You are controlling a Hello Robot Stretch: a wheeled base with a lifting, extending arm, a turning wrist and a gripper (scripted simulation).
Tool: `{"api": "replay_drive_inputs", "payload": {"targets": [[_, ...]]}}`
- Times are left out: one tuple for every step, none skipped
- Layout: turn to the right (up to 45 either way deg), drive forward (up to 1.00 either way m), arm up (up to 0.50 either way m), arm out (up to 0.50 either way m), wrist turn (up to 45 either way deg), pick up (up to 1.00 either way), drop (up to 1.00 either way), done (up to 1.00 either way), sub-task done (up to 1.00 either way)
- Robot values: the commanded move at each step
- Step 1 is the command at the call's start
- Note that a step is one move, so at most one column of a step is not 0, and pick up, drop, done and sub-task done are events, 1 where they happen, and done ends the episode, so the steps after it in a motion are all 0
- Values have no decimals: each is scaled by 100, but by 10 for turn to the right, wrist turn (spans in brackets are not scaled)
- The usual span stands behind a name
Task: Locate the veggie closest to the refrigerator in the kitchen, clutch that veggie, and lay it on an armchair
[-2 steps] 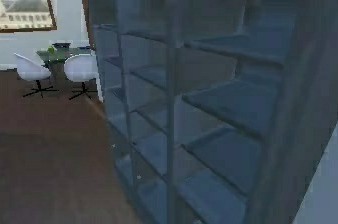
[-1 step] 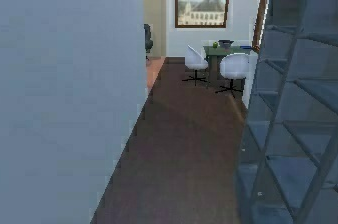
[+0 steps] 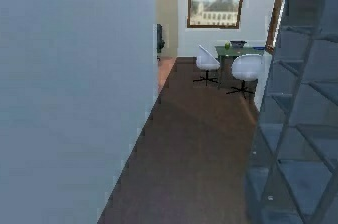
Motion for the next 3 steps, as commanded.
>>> {"api": "replay_drive_inputs", "payload": {"targets": [[0, 100, 0, 0, 0, 0, 0, 0, 0], [0, 100, 0, 0, 0, 0, 0, 0, 0], [0, 100, 0, 0, 0, 0, 0, 0, 0]]}}
